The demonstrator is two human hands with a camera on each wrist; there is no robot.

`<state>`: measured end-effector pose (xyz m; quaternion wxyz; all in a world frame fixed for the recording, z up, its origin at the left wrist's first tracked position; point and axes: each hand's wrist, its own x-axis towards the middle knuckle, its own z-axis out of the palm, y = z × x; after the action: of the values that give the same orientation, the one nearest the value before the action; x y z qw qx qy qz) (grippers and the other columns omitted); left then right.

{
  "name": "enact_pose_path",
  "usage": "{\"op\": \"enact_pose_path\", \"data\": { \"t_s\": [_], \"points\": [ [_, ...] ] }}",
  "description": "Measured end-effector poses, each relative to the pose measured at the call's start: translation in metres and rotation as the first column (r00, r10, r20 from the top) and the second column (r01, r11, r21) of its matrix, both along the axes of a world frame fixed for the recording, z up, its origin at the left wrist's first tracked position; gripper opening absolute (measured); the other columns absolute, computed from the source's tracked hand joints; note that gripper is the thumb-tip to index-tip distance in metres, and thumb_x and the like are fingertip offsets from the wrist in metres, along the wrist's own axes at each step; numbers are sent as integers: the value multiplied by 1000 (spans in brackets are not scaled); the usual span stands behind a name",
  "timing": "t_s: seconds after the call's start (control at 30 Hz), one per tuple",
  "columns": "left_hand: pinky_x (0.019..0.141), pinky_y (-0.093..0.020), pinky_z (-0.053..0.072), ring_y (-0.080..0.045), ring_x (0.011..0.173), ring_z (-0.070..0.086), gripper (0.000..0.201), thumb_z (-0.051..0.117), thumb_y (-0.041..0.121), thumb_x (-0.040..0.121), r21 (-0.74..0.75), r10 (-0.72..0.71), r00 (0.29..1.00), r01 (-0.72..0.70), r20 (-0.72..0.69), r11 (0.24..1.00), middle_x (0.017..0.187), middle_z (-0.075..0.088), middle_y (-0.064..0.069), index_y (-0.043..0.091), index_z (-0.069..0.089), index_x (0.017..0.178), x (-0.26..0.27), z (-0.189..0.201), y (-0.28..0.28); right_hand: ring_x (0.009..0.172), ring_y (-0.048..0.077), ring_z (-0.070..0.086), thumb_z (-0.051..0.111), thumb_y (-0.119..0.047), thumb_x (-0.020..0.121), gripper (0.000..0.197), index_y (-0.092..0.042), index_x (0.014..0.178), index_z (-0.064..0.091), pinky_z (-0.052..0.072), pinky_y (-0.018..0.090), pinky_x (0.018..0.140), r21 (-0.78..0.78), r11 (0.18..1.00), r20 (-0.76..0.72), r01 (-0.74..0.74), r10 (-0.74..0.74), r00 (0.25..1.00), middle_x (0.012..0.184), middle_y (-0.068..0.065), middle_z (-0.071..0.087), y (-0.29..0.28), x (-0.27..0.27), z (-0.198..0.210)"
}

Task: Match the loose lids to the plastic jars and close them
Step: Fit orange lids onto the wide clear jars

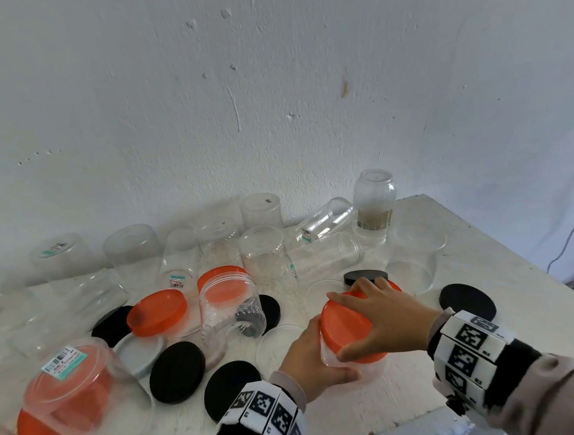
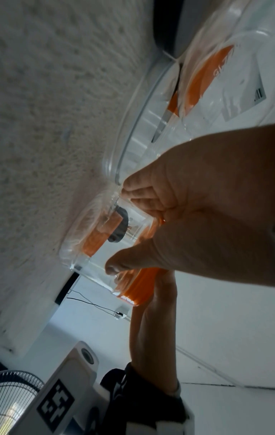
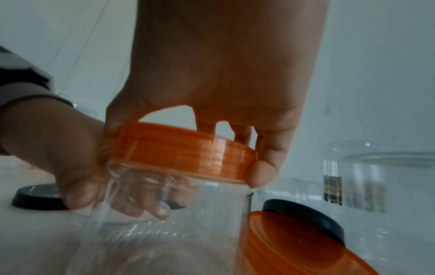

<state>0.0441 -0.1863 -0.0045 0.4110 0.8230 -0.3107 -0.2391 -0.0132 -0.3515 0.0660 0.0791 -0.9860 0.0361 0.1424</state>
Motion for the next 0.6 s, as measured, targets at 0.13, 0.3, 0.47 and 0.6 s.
{"op": "enact_pose_path", "data": {
  "t_s": [0.13, 0.3, 0.47, 0.6],
  "points": [
    [100, -22, 35, -7, 118, 42, 100, 80, 45, 68, 24, -7, 1000, 8, -2, 1000, 139, 42, 9, 29, 17, 144, -2, 1, 2, 134, 24, 19, 49, -87, 64, 102, -49, 147, 5, 35, 42, 106, 18, 1000, 3, 17, -17, 1000, 150, -5, 17, 0, -2, -3],
    [106, -26, 35, -13, 127, 41, 100, 78, 46, 70, 78, -17, 1000, 15, 22, 997, 143, 40, 8, 27, 16, 146, -4, 7, 3, 132, 22, 17, 48, -88, 62, 106, -48, 147, -1, 33, 42, 108, 60, 998, -12, 29, -28, 1000, 149, -11, 11, -2, -4, -8],
    [105, -21, 33, -11, 130, 40, 85, 73, 42, 77, 129, -67, 984, 46, 164, 991, 144, 41, 5, 24, 24, 144, 0, 25, 12, 136, 22, 13, 50, -90, 60, 108, -52, 146, -5, 30, 43, 110, 195, 979, -14, 60, -58, 998, 147, -21, 1, -5, -7, -18],
    [98, -7, 20, -4, 131, 35, 67, 64, 42, 85, 134, -94, 928, 49, 359, 990, 145, 37, 9, 26, 33, 143, 11, 48, 26, 137, 22, 11, 49, -92, 57, 109, -56, 143, -9, 28, 44, 111, 245, 967, -22, 62, -59, 998, 143, -29, -5, -7, -9, -22]
  ]
}}
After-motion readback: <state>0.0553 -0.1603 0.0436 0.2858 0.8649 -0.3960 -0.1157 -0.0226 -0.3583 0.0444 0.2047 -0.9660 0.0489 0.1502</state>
